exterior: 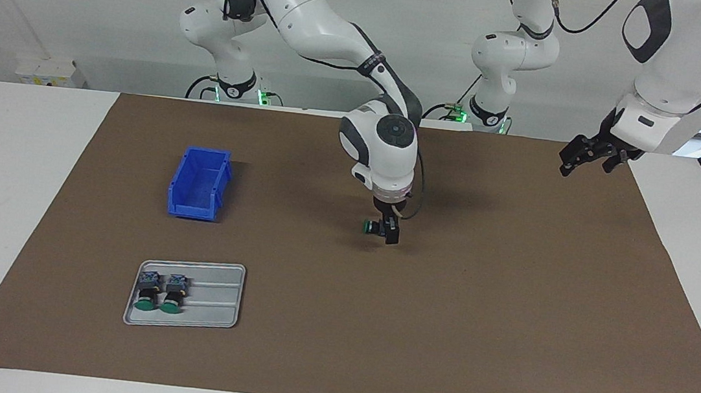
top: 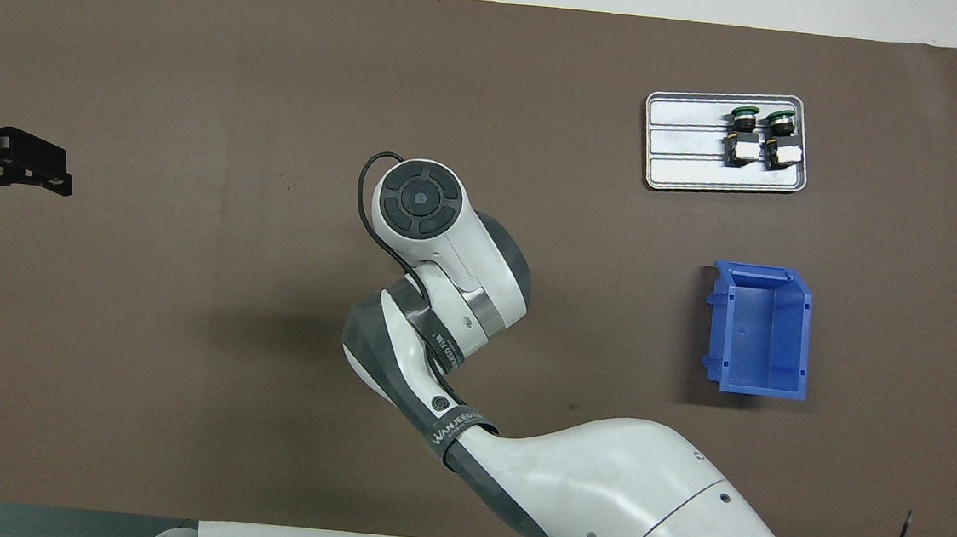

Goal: Place and press button with both arms

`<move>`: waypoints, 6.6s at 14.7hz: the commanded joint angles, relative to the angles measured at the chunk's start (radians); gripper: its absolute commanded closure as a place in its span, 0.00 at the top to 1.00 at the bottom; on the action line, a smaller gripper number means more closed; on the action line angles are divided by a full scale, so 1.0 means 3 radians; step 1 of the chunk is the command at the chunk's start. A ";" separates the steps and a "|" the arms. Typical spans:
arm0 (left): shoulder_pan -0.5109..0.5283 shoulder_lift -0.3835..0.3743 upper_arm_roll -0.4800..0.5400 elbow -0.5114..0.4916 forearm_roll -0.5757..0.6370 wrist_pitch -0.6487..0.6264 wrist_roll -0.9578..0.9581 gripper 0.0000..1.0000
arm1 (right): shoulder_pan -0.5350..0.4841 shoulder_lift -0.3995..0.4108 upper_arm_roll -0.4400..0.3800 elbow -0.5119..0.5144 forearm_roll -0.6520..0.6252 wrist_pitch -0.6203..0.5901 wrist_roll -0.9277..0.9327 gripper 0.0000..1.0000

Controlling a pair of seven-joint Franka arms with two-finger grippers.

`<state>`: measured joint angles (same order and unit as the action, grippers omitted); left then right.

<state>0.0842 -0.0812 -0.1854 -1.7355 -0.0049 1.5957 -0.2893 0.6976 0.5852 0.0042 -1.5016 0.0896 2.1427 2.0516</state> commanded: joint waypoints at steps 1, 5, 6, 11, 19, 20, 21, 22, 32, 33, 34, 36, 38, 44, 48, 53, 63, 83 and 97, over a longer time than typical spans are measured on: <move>-0.0010 -0.0052 0.0004 -0.0085 0.0011 0.0091 -0.0461 1.00 | -0.0147 -0.0349 0.0012 -0.0011 0.0003 -0.0386 -0.0507 0.99; -0.0178 0.0081 -0.0006 -0.0136 0.0011 0.0208 -0.1615 1.00 | -0.0525 -0.0810 0.0017 -0.0041 0.0034 -0.0862 -0.1013 0.99; -0.0270 0.0117 -0.0006 -0.0136 0.0011 0.0218 -0.1926 1.00 | -0.0591 -0.0897 0.0017 -0.0041 0.0034 -0.1000 -0.1207 0.99; -0.0781 0.0387 -0.0006 -0.0151 0.0016 0.0269 -0.3083 1.00 | -0.1097 -0.1239 0.0012 -0.0041 0.0034 -0.1690 -0.2362 0.99; -0.1589 0.0863 -0.0006 -0.0259 0.0006 0.1082 -0.4741 1.00 | -0.2120 -0.1858 -0.0004 -0.0062 -0.0007 -0.2366 -0.4525 0.99; -0.1661 0.0955 -0.0006 -0.0239 0.0006 0.1108 -0.4863 1.00 | -0.2197 -0.1889 -0.0004 -0.0062 -0.0007 -0.2412 -0.4694 0.99; -0.1742 0.1057 -0.0006 -0.0218 0.0001 0.1204 -0.5057 1.00 | -0.2228 -0.1920 -0.0009 -0.0062 -0.0027 -0.2504 -0.4888 0.99; -0.1763 0.1114 -0.0006 -0.0223 0.0006 0.1337 -0.5236 1.00 | -0.2238 -0.1930 -0.0009 -0.0062 -0.0038 -0.2560 -0.5042 0.99; -0.2091 0.1682 -0.0001 -0.0136 0.0037 0.1890 -0.5805 0.99 | -0.2188 -0.2058 -0.0116 -0.0246 -0.0374 -0.2469 -0.6709 0.99; -0.2101 0.1722 -0.0001 -0.0111 0.0032 0.1921 -0.5866 0.99 | -0.2177 -0.2048 -0.0121 -0.0256 -0.0396 -0.2408 -0.6746 0.99; -0.2111 0.1748 -0.0001 -0.0116 0.0037 0.1967 -0.5887 0.99 | -0.2172 -0.2048 -0.0167 -0.0281 -0.0396 -0.2357 -0.6747 0.99; -0.2137 0.1799 -0.0001 -0.0141 0.0037 0.2023 -0.5902 0.99 | -0.2131 -0.2043 -0.0284 -0.0277 -0.0386 -0.2346 -0.6767 0.99; -0.2132 0.1800 -0.0001 -0.0141 0.0037 0.2039 -0.5979 0.91 | -0.2131 -0.2058 -0.0331 -0.0287 -0.0421 -0.2341 -0.6767 0.99; -0.2132 0.1805 -0.0001 -0.0146 0.0016 0.1993 -0.5995 0.45 | -0.2223 -0.2089 -0.0403 -0.0333 -0.0365 -0.2377 -0.6844 0.99; -0.2132 0.1805 -0.0001 -0.0100 0.0011 0.2013 -0.6061 0.24 | -0.2208 -0.2094 -0.0408 -0.0338 -0.0365 -0.2387 -0.6844 0.99; -0.2055 0.1754 0.0004 -0.0024 0.0011 0.1967 -0.6000 0.06 | -0.2203 -0.2094 -0.0408 -0.0338 -0.0365 -0.2387 -0.6844 0.99; -0.1733 0.1319 -0.0001 -0.0320 -0.1280 0.2028 -0.5010 0.04 | -0.2198 -0.2094 -0.0408 -0.0338 -0.0365 -0.2387 -0.6844 0.99; -0.1165 0.1094 -0.0001 -0.1389 -0.5332 0.2147 -0.1348 0.04 | -0.2203 -0.2094 -0.0408 -0.0338 -0.0365 -0.2387 -0.6844 0.99; -0.1171 0.1247 -0.0001 -0.1828 -0.6227 0.1651 -0.0136 0.06 | -0.2203 -0.2094 -0.0408 -0.0338 -0.0365 -0.2387 -0.6844 0.99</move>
<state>-0.2736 0.2987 -0.1908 -2.2413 -1.8417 2.1377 -0.3945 0.0427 -0.0188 -0.1210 -1.5748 -0.0246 1.4181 0.0159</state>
